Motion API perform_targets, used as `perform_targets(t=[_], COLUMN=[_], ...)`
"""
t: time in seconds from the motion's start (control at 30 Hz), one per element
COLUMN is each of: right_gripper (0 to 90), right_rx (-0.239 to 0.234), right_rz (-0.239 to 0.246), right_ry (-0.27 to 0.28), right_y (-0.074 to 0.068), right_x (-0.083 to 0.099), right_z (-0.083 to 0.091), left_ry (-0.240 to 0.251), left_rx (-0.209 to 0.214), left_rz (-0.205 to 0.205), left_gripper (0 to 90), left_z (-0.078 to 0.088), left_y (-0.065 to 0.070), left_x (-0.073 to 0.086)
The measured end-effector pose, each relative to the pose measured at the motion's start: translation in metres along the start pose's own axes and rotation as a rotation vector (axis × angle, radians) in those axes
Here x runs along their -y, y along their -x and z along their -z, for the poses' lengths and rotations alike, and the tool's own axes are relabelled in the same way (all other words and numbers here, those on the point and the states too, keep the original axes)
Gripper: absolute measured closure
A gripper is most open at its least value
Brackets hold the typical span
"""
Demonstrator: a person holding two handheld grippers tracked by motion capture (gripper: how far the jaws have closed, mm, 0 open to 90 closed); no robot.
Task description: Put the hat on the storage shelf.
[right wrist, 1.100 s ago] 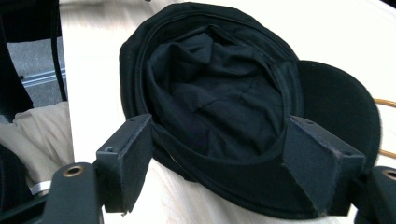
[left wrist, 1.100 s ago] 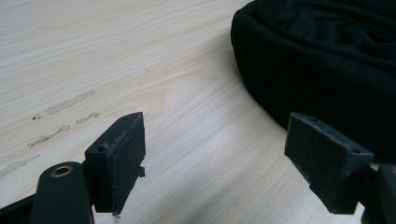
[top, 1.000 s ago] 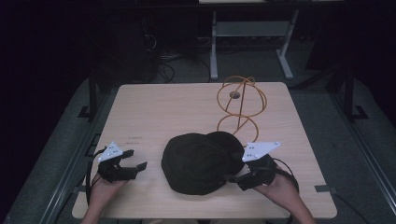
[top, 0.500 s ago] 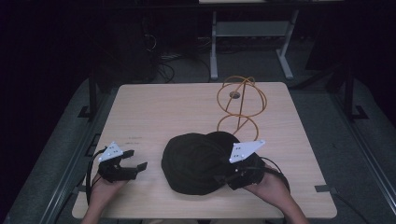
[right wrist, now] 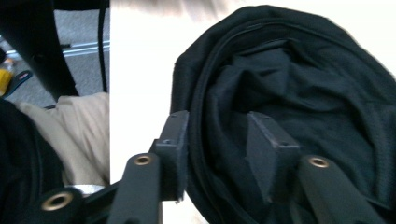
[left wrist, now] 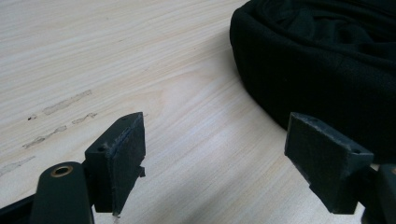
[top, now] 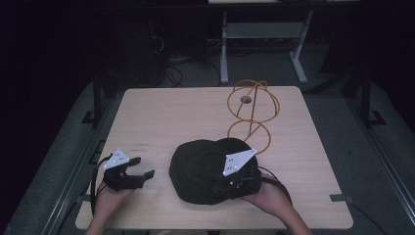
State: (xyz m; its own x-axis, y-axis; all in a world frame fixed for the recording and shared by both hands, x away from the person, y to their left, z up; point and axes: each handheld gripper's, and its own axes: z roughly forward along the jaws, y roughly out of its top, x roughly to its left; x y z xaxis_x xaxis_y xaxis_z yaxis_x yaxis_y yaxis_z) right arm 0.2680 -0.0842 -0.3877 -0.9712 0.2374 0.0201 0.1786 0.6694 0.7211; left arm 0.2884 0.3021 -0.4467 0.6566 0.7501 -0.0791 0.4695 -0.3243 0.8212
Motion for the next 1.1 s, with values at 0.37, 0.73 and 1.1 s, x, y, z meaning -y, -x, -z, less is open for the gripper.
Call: perform_targets(t=[0.37,0.73,1.1], right_gripper=[64.2,67.3,76.4], right_rx=[-0.04,-0.044,0.002], right_rz=[0.021,0.023,0.04], right_ry=[-0.063,-0.128,-0.173], right_y=[-0.004,-0.008,-0.011], right_x=[-0.009,-0.011,-0.011], right_z=[-0.03,-0.05,-0.061], left_ry=[-0.001,-0.003,-0.004], left_rx=[0.003,0.004,0.012], left_rz=[-0.01,-0.008,-0.01], left_gripper=[20.0,20.0,20.0], left_z=[0.001,0.001,-0.001], left_y=[0.0,0.001,0.002], left_x=[0.0,0.0,0.0])
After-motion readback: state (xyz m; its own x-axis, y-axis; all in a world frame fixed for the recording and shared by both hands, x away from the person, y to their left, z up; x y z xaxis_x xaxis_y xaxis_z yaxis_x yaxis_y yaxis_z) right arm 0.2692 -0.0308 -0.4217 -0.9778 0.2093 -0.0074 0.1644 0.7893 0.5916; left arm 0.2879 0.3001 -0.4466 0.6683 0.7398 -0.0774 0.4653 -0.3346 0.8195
